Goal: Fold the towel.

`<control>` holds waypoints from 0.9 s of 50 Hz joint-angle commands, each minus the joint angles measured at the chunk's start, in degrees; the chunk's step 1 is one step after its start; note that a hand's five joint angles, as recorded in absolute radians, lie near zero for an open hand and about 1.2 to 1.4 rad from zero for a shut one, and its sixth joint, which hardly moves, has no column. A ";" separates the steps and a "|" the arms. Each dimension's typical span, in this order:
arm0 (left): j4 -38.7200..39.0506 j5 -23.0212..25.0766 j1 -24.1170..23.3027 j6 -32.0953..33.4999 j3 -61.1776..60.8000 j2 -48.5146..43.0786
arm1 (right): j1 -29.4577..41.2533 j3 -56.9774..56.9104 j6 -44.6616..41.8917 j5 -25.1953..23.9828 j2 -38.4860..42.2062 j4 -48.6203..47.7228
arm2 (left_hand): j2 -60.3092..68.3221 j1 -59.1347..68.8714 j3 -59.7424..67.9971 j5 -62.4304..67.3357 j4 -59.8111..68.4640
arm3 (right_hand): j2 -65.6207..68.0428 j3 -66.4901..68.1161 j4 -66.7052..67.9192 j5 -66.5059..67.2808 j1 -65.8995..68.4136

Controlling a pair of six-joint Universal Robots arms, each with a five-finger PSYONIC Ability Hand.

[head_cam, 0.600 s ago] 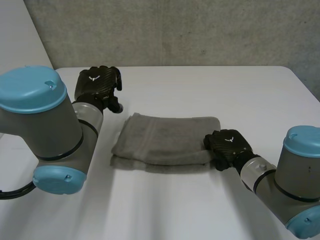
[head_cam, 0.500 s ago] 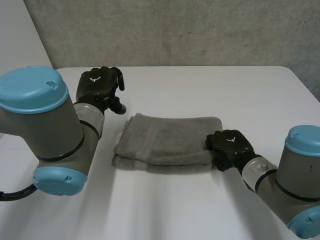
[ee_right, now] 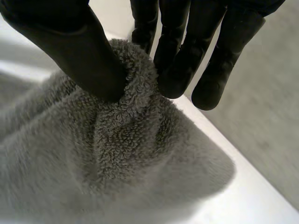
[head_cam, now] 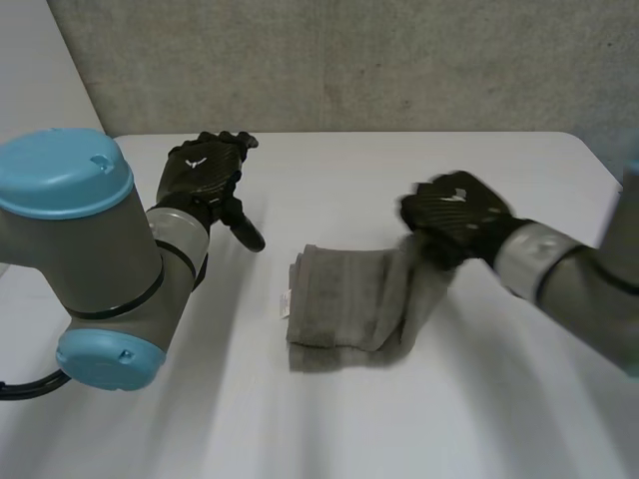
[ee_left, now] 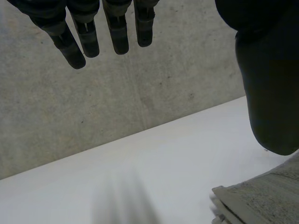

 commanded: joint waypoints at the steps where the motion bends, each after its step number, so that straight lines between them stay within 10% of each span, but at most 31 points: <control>1: -0.16 0.34 0.61 -0.22 0.49 0.21 | 13.47 -6.70 0.75 3.02 7.87 -0.22 | -4.66 -5.06 -4.18 -12.64 -4.96 | 9.14 4.08 3.87 5.89 7.26; 7: -0.16 0.51 2.11 -0.22 0.58 0.38 | 17.80 -7.67 0.74 4.43 13.50 -0.22 | -4.66 -5.06 -4.18 -12.64 -4.96 | 7.53 2.47 2.26 4.28 5.65; 10: -0.07 0.51 2.81 -0.22 0.66 0.38 | 17.63 -8.20 2.14 5.48 12.81 -0.39 | -4.66 -5.06 -4.18 -12.64 -4.96 | -45.69 -50.75 -50.96 -48.94 -47.57; 12: -0.07 0.51 2.99 -0.22 0.84 0.38 | 17.36 -8.11 4.07 7.31 11.24 -0.31 | -4.66 -5.06 -4.18 -12.64 -4.96 | -58.63 -63.69 -63.90 -61.88 -60.51; 27: -0.16 6.21 0.45 -1.09 -0.30 -2.07 | 5.85 3.05 17.09 9.97 1.29 -1.63 | -3.99 -4.38 -3.51 -11.97 -4.28 | -60.86 -65.92 -66.13 -64.11 -62.74; 45: -2.09 8.42 -4.84 1.98 -0.04 -15.44 | 6.37 -0.46 17.71 11.02 16.84 -4.61 | -2.64 -3.04 -2.16 -10.62 -2.94 | -60.86 -65.92 -66.13 -64.11 -62.74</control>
